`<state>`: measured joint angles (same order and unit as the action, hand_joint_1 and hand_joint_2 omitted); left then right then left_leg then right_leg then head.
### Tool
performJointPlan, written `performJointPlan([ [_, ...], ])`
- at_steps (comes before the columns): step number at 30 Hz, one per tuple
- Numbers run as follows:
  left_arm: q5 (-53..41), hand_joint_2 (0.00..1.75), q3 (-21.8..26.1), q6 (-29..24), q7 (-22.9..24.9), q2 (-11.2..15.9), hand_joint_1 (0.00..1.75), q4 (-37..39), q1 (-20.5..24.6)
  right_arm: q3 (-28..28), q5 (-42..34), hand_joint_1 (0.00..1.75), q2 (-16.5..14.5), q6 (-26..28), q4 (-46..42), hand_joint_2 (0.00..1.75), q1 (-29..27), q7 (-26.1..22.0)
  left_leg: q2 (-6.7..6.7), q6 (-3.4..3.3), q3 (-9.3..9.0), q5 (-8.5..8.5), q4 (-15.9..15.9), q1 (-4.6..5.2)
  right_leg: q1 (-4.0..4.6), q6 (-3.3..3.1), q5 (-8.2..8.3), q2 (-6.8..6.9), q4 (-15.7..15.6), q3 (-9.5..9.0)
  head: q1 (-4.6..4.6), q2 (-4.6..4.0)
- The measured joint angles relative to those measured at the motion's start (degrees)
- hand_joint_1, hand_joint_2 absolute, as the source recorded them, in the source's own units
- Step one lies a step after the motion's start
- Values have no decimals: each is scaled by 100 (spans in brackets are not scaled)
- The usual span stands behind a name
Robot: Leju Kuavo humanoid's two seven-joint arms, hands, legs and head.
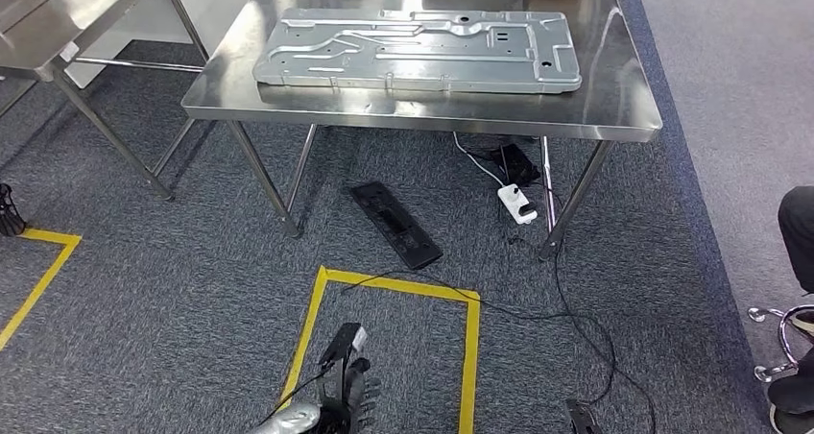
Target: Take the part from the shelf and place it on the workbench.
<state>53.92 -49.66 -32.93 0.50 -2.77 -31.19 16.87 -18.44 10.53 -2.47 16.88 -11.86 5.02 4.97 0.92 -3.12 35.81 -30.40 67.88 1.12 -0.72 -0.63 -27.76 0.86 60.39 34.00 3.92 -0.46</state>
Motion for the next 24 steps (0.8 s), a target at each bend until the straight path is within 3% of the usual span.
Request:
performJointPlan([
  [2, 73, 0, 48, -37, -96, 7, 0, 45, 317, 6, -12, 0, 0, -71, 14, 0, -1, 14, 98, -103, -433, 98, -683, 89, 10, 33, 40, 73, -10, 12, 0, 0],
  [5, 178, 0, 159, -21, -161, 13, 0, 201, 776, 27, 30, 0, 3, -172, 34, 0, 2, 70, 76, -151, -534, 135, -1013, 112, 18, 117, 105, 221, -51, 17, -3, 0],
  [7, 279, 0, 201, -13, -125, 17, 0, 324, 979, 72, 91, 0, 31, -247, 42, 0, 3, 95, 1, -143, -581, 249, -1179, 67, 23, 165, 17, 179, 54, 77, -9, 0],
  [10, 426, 0, 232, -10, -55, -9, 0, 506, 1204, 145, 117, 0, 86, -328, 44, 0, 0, -23, -116, -149, -530, 363, -1249, 41, 2, 229, -471, -9, 939, 480, -20, 0],
  [12, 527, 0, 250, 23, -38, -8, 0, 618, 1251, 171, 143, 0, 113, -349, 48, 0, -12, -272, -205, -143, -474, 377, -1202, 35, -19, 275, -571, -41, 1379, 665, -20, 0],
  [13, 577, 0, 261, 54, -38, 8, 0, 671, 1246, 194, 174, 0, 118, -355, 49, 0, -16, -406, -249, -129, -450, 369, -1161, 25, -37, 299, -465, -50, 1301, 618, -20, 0],
  [14, 620, 0, 275, 90, -41, 28, 0, 718, 1236, 223, 213, 0, 121, -358, 49, 0, -17, -508, -295, -104, -423, 352, -1103, 9, -63, 326, -285, -73, 1031, 479, -20, 0],
  [16, 662, 0, 306, 151, -61, 74, 0, 780, 1231, 279, 265, 0, 118, -357, 52, 0, -20, -607, -386, -28, -316, 289, -926, -14, -123, 359, -47, -263, 374, 157, -30, 0],
  [18, 672, 0, 320, 182, -84, 108, 0, 816, 1235, 308, 282, 0, 109, -357, 60, 0, -31, -636, -478, 37, -176, 268, -789, -19, -139, 313, -39, -407, 119, 50, -34, 0],
  [20, 680, 0, 324, 192, -93, 149, 0, 850, 1211, 331, 291, 0, 100, -357, 68, 0, -38, -656, -567, 89, -87, 307, -770, -27, -122, 221, -25, -339, 118, 83, -29, 0],
  [22, 698, 0, 327, 188, -93, 190, 0, 889, 1194, 370, 302, 0, 92, -359, 71, 0, -30, -669, -471, 152, -4, 240, -671, -29, -131, 148, 11, -240, 82, 90, -7, 0],
  [24, 737, 0, 338, 181, -92, 205, 0, 919, 1205, 407, 334, 0, 92, -359, 72, 0, -28, -682, -262, 226, 233, -40, -176, -50, -136, 102, 32, -123, 57, 86, 31, 0],
])
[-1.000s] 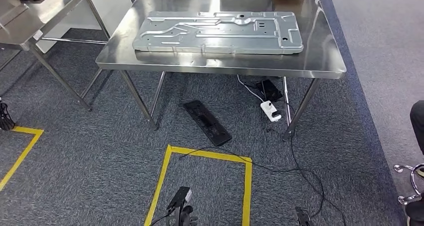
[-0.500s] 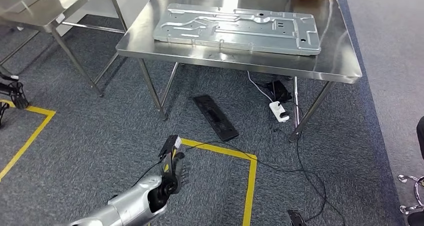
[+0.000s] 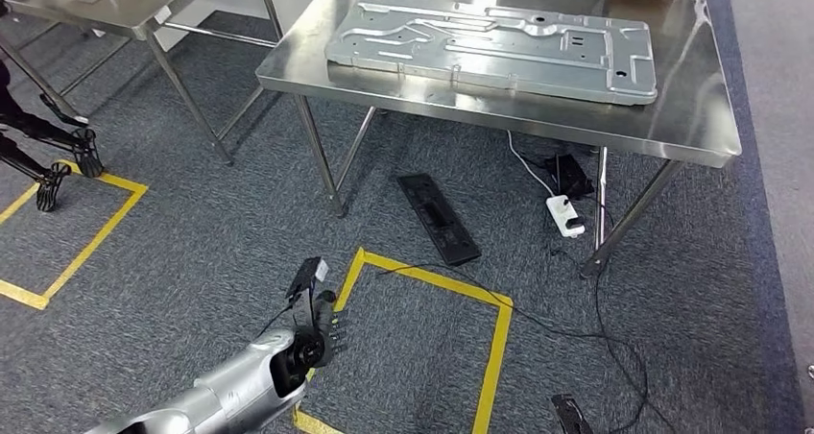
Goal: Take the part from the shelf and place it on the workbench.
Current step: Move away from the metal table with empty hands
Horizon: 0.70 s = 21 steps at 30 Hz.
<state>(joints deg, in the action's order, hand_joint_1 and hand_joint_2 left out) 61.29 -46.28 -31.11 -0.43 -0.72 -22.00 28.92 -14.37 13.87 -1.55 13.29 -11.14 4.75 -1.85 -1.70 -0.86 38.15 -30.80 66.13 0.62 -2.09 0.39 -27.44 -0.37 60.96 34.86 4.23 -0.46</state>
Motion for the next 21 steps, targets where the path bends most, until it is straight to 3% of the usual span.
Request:
performJointPlan([
  [2, 56, 0, 14, 10, 9, 13, 0, 24, -20, 31, 59, 0, 5, -10, 3, 0, -8, -5, 77, 58, 311, -269, 665, -41, 6, -14, 2, 128, -4, 4, 18, 0],
  [3, 88, 0, 27, 21, 22, 31, 0, 36, -53, 57, 96, 0, 6, -31, 6, 0, -10, 6, 83, 73, 387, -281, 827, -58, 6, -15, 1, 188, -4, 5, 21, 0],
  [4, 117, 0, 50, 31, 39, 56, 0, 49, -86, 92, 130, 0, 6, -56, 9, 0, -10, 24, 94, 81, 368, -199, 795, -71, 5, -15, 0, 246, -4, 5, 21, 0],
  [5, 143, 0, 77, 39, 66, 84, 0, 60, -107, 132, 161, 0, 4, -86, 13, 0, -8, 57, 127, 79, 252, -40, 573, -80, 3, -15, 0, 305, -4, 4, 22, 0],
  [7, 170, 0, 118, 58, 157, 146, 0, 76, -72, 204, 228, 0, 1, -149, 18, 0, -8, 188, 347, 60, -129, 270, -169, -54, 13, -4, -1, 419, -8, -4, 22, 0],
  [9, 184, 0, 128, 84, 280, 209, 0, 88, 35, 266, 292, 0, -2, -207, 22, 0, -10, 359, 527, 16, -336, 362, -620, 8, 39, 36, 8, 536, -29, -16, 17, 0],
  [11, 192, 0, 151, 104, 421, 301, 0, 111, 115, 341, 338, 0, -2, -256, 26, 0, -3, 529, 465, -36, -340, 373, -699, 40, 61, 98, 24, 654, -70, -44, 11, 0],
  [12, 206, 0, 162, 99, 473, 347, 0, 124, 130, 380, 357, 0, 1, -281, 27, 0, 4, 607, 409, -62, -349, 400, -728, 26, 56, 132, 14, 643, -71, -51, 7, 0],
  [14, 275, 0, 183, 10, 452, 410, 0, 147, 158, 455, 381, 0, 10, -319, 27, 0, 11, 716, 307, -134, -376, 457, -793, -8, 52, 173, -140, 438, 122, 24, 4, 0],
  [16, 348, 0, 220, -147, 285, 379, 0, 157, 177, 523, 411, 0, 16, -351, 29, 0, -12, 753, 192, -207, -372, 483, -811, -13, 54, 167, -481, 175, 748, 308, -2, 0],
  [18, 369, 0, 250, -286, 108, 272, 0, 159, 163, 596, 534, 0, 15, -365, 32, 0, -45, 712, 40, -241, -357, 488, -799, 6, 72, 158, -695, 86, 1380, 607, -9, 0],
  [19, 369, 0, 255, -348, 42, 200, 0, 159, 148, 647, 646, 0, 15, -364, 33, 0, -51, 660, -45, -242, -352, 488, -785, 12, 83, 155, -648, 68, 1447, 648, -10, 0],
  [21, 369, 0, 259, -470, -33, 38, 0, 159, 148, 818, 819, 0, 16, -320, 32, 0, -41, 486, -204, -232, -336, 470, -728, 11, 89, 144, -291, 1, 966, 442, -11, 0],
])
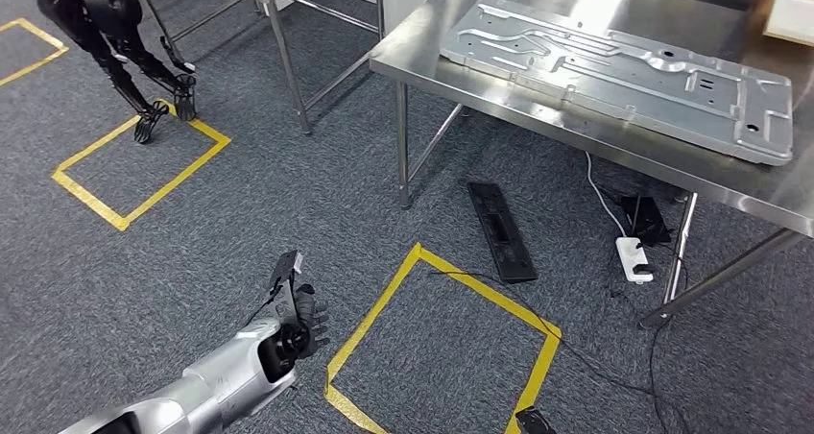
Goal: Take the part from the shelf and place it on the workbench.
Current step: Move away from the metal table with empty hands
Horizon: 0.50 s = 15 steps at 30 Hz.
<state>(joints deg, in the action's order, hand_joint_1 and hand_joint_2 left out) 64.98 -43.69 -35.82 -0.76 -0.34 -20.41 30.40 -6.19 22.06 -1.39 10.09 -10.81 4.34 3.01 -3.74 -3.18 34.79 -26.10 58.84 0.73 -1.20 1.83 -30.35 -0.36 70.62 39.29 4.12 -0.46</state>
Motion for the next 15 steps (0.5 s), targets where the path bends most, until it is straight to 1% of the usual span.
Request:
performJointPlan([
  [1, -1, 0, 4, -55, -17, -80, 0, 0, 24, 95, 2, 0, 0, 36, -1, 0, 11, -86, -71, 15, 22, -18, 43, -2, -10, -11, 149, -108, -351, -158, 1, 0],
  [2, -1, 0, 9, -99, -22, -152, 0, 0, 66, 168, -49, 0, -5, 71, -1, 0, 20, -151, -137, 33, 59, -35, 98, 1, -21, -17, 240, -222, -650, -287, 2, 0],
  [3, -4, 0, 13, -127, -19, -215, 0, 1, 116, 207, -121, 0, -12, 93, -1, 0, 25, -188, -194, 53, 101, -42, 140, 3, -33, -28, 267, -309, -825, -364, 6, 0],
  [4, -9, 0, 15, -145, -10, -271, 0, 1, 166, 222, -180, 0, -19, 92, 0, 0, 26, -190, -251, 75, 142, -39, 165, 6, -37, -37, 241, -354, -885, -389, 8, 0],
  [5, -21, 0, 15, -154, -1, -320, 0, 2, 207, 223, -220, 0, -26, 90, 0, 0, 21, -185, -308, 94, 173, -27, 174, 6, -34, -48, 242, -322, -903, -399, 8, 0],
  [6, -84, 0, 15, -153, 17, -358, 0, 0, 220, 223, -267, 0, -37, 104, -1, 0, 17, -178, -331, 114, 196, -26, 176, 2, -46, -74, 253, -259, -913, -412, 8, 0],
  [7, -251, 0, 11, -159, 88, -385, 0, -66, 107, 223, -341, 0, -40, 151, -1, 0, 18, -166, -263, 143, 215, -60, 214, 11, -56, -99, 257, -209, -930, -430, 6, 0],
  [8, -606, 0, 16, -179, 256, -378, 0, -309, -160, 219, -470, 0, -45, 240, -2, 0, 23, -149, -139, 178, 251, -142, 325, 16, -72, -128, 259, -168, -956, -462, 21, 0],
  [9, -1189, 0, 23, -216, 558, -336, 0, -749, -621, 208, -636, 0, -50, 359, -2, 0, 25, -116, 20, 216, 319, -282, 541, 17, -90, -163, 251, -138, -988, -508, 38, 0],
  [10, -2013, 0, 34, -273, 985, -280, 0, -1358, -1263, 193, -797, 0, -45, 472, 1, 0, 15, -69, 165, 256, 429, -460, 862, 10, -94, -184, 229, -126, -1010, -564, 64, 0],
  [11, -2982, 0, 49, -306, 1494, -204, 0, -2024, -1916, 177, -918, 0, -47, 560, 4, 0, -5, -18, 235, 288, 589, -632, 1225, -23, -91, -199, 201, -108, -1022, -613, 89, 0],
  [12, -3933, 0, 62, -347, 1936, -103, 0, -2585, -2484, 165, -980, 0, -54, 616, 9, 0, -33, 37, 267, 311, 752, -744, 1528, -60, -84, -209, 171, -63, -1022, -643, 108, 0],
  [13, -4784, 0, 85, -377, 2235, -24, 0, -3019, -2909, 159, -995, 0, -62, 641, 16, 0, -62, 90, 281, 330, 863, -754, 1669, -84, -78, -203, 139, 12, -1014, -660, 133, 0],
  [14, -5386, 0, 127, -388, 2390, 56, 0, -3366, -3163, 159, -985, 0, -72, 656, 23, 0, -79, 132, 304, 342, 876, -663, 1588, -104, -71, -196, 110, 120, -1005, -670, 150, 0],
  [15, -5709, 0, 182, -418, 2399, 133, 0, -3658, -3317, 159, -973, 0, -88, 663, 29, 0, -86, 165, 357, 347, 763, -495, 1299, -110, -72, -186, 82, 241, -1002, -686, 165, 0],
])
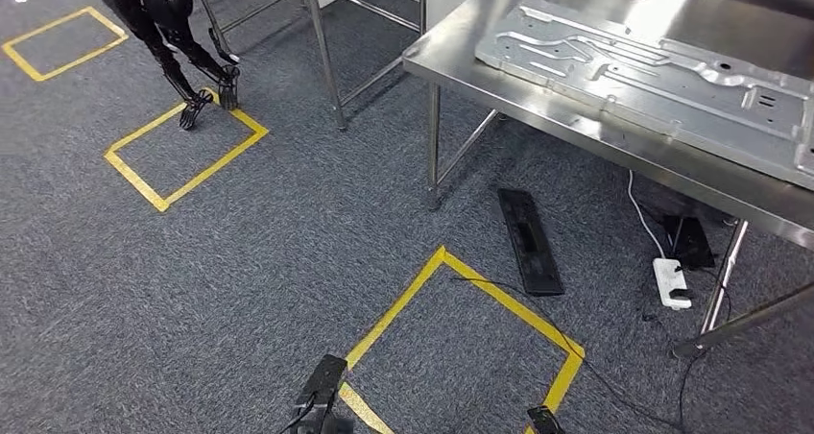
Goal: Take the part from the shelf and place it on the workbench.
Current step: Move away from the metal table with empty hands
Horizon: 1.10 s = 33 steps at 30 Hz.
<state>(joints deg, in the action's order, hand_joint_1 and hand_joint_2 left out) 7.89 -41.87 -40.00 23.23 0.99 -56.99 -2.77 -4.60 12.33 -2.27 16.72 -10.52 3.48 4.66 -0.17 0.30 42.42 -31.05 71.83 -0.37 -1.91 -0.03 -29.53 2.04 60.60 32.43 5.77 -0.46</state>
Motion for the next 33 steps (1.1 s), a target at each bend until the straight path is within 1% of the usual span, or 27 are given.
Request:
performJointPlan([
  [2, 35, 0, 134, -7, -55, 103, 0, -560, -199, 1, 16, 0, -24, 1, 7, 0, 13, 32, 289, -5, -408, 320, -782, 19, 11, 47, -64, 206, -12, -81, 11, 0],
  [4, 380, 0, 254, -31, -78, 179, 0, -881, -311, 1, 17, 0, -39, 1, 8, 0, 32, 48, 455, -33, -635, 442, -1164, 54, 26, 121, -118, 361, -45, -180, 10, 0],
  [6, 510, 0, 368, -45, -85, 226, 0, -1024, -367, 1, 17, 0, -54, 0, 10, 0, 55, 68, 305, -90, -651, 463, -1197, 70, 30, 201, -145, 504, -110, -283, 4, 0],
  [7, 526, 0, 418, -42, -91, 261, 0, -1121, -423, 1, 17, 0, -62, -1, 10, 0, 75, 76, 228, -127, -681, 480, -1243, 58, 25, 234, -174, 472, -117, -321, -10, 0],
  [9, 527, 0, 499, -27, -75, 365, 0, -1399, -566, 1, 12, 0, -71, -11, 10, 0, 105, 98, 109, -206, -756, 516, -1345, 27, 20, 262, -370, 199, 126, -249, -40, 0],
  [10, 506, 0, 535, -17, -50, 407, 0, -1546, -638, 1, 3, 0, -70, -26, 10, 0, 109, 111, 54, -234, -775, 522, -1368, 18, 23, 257, -536, 23, 434, -103, -57, 0],
  [11, 473, 0, 582, -11, -18, 430, 0, -1663, -691, 1, -15, 0, -70, -51, 11, 0, 98, 123, -12, -258, -779, 519, -1373, 23, 36, 250, -708, -80, 814, 89, -61, 0],
  [12, 479, 0, 641, -6, -40, 428, 0, -1723, -729, 1, -43, 0, -70, -76, 13, 0, 79, 116, -92, -273, -778, 515, -1370, 29, 48, 248, -822, -130, 1163, 281, -61, 0],
  [13, 582, 0, 702, 1, -165, 420, 0, -1733, -756, 1, -79, 0, -70, -90, 16, 0, 57, 80, -185, -283, -778, 509, -1361, 35, 58, 247, -841, -156, 1379, 421, -61, 0],
  [14, 807, 0, 750, 12, -397, 413, 0, -1692, -761, 0, -120, 0, -70, -89, 18, 0, 40, 21, -281, -287, -778, 500, -1345, 38, 63, 246, -742, -171, 1387, 472, -61, 0],
  [15, 1208, 0, 780, 28, -779, 415, 0, -1604, -733, -1, -167, 0, -70, -59, 19, 0, 36, -74, -379, -283, -778, 488, -1320, 37, 61, 242, -537, -199, 1176, 424, -61, 0],
  [16, 1661, 0, 790, 42, -1187, 424, 0, -1500, -686, -2, -209, 0, -69, -20, 20, 0, 43, -187, -467, -270, -771, 470, -1284, 33, 50, 236, -297, -284, 827, 315, -65, 0],
  [18, 2445, 0, 778, 49, -1739, 457, 0, -1360, -552, -7, -265, 0, -68, 59, 20, 0, 70, -421, -623, -220, -707, 430, -1179, 38, 17, 217, -28, -587, 235, 127, -70, 0],
  [19, 2532, 0, 752, 45, -1673, 468, 0, -1393, -482, -11, -266, 0, -68, 73, 20, 0, 84, -487, -687, -187, -664, 423, -1140, 31, 12, 201, -7, -695, 105, 95, -79, 0],
  [20, 2417, 0, 724, 41, -1376, 476, 0, -1498, -414, -15, -251, 0, -68, 69, 21, 0, 92, -514, -757, -150, -625, 431, -1122, 24, 18, 178, -32, -730, 79, 94, -84, 0],
  [21, 2058, 0, 680, 37, -808, 478, 0, -1702, -331, -17, -220, 0, -69, 44, 21, 0, 100, -502, -831, -116, -598, 452, -1127, 10, 15, 144, -22, -665, 67, 87, -86, 0],
  [22, 1616, 0, 635, 35, -265, 477, 0, -1948, -247, -18, -183, 0, -69, 14, 21, 0, 106, -477, -819, -85, -572, 458, -1122, 6, 12, 108, -6, -593, 42, 70, -93, 0],
  [23, 1205, 0, 585, 33, 158, 476, 0, -2220, -134, -19, -149, 0, -67, -13, 21, 0, 109, -457, -698, -51, -533, 421, -1061, 20, -1, 71, 12, -516, 14, 45, -70, 0],
  [24, 886, 0, 528, 30, 422, 474, 0, -2479, -4, -19, -124, 0, -65, -29, 21, 0, 111, -446, -518, -19, -455, 330, -903, 32, -15, 39, 27, -431, -17, 15, -50, 0],
  [25, 730, 0, 471, 28, 453, 469, 0, -2691, 112, -19, -112, 0, -62, -30, 21, 0, 111, -447, -298, 11, -332, 186, -631, 35, -15, 17, 31, -350, -36, -7, -31, 0],
  [26, 662, 0, 413, 26, 451, 464, 0, -2881, 210, -19, -109, 0, -59, -20, 21, 0, 105, -461, -138, 42, -175, 23, -281, 28, -12, 3, 27, -269, -47, -27, -9, 0],
  [27, 672, 0, 357, 24, 450, 461, 0, -3033, 269, -19, -111, 0, -60, -9, 21, 0, 98, -487, -74, 66, -12, -104, 63, 7, -11, -4, 16, -190, -50, -43, -9, 0],
  [28, 705, 0, 292, 23, 449, 459, 0, -3166, 302, -19, -116, 0, -64, 3, 21, 0, 92, -513, -44, 84, 104, -150, 297, -13, -14, -7, 2, -117, -51, -58, -7, 0],
  [29, 749, 0, 235, 21, 449, 465, 0, -3276, 321, -19, -124, 0, -70, 15, 21, 0, 89, -532, -29, 96, 128, -91, 333, -28, -18, -2, -13, -48, -50, -74, -4, 0],
  [30, 794, 0, 180, 19, 449, 472, 0, -3376, 346, -19, -138, 0, -79, 21, 21, 0, 88, -538, -8, 96, 42, 65, 147, -38, -21, 9, -31, 21, -50, -96, -3, 0],
  [31, 800, 0, 133, 16, 449, 478, 0, -3465, 374, -19, -159, 0, -91, 25, 21, 0, 91, -524, 53, 83, -140, 276, -219, -39, -23, 24, -53, 88, -52, -126, -3, 0],
  [33, 638, 0, 79, 6, 449, 484, 0, -3640, 329, -24, -218, 0, -109, 25, 21, 0, 99, -455, 271, 31, -509, 508, -942, 18, -4, 74, -98, 201, -66, -186, -7, 0],
])
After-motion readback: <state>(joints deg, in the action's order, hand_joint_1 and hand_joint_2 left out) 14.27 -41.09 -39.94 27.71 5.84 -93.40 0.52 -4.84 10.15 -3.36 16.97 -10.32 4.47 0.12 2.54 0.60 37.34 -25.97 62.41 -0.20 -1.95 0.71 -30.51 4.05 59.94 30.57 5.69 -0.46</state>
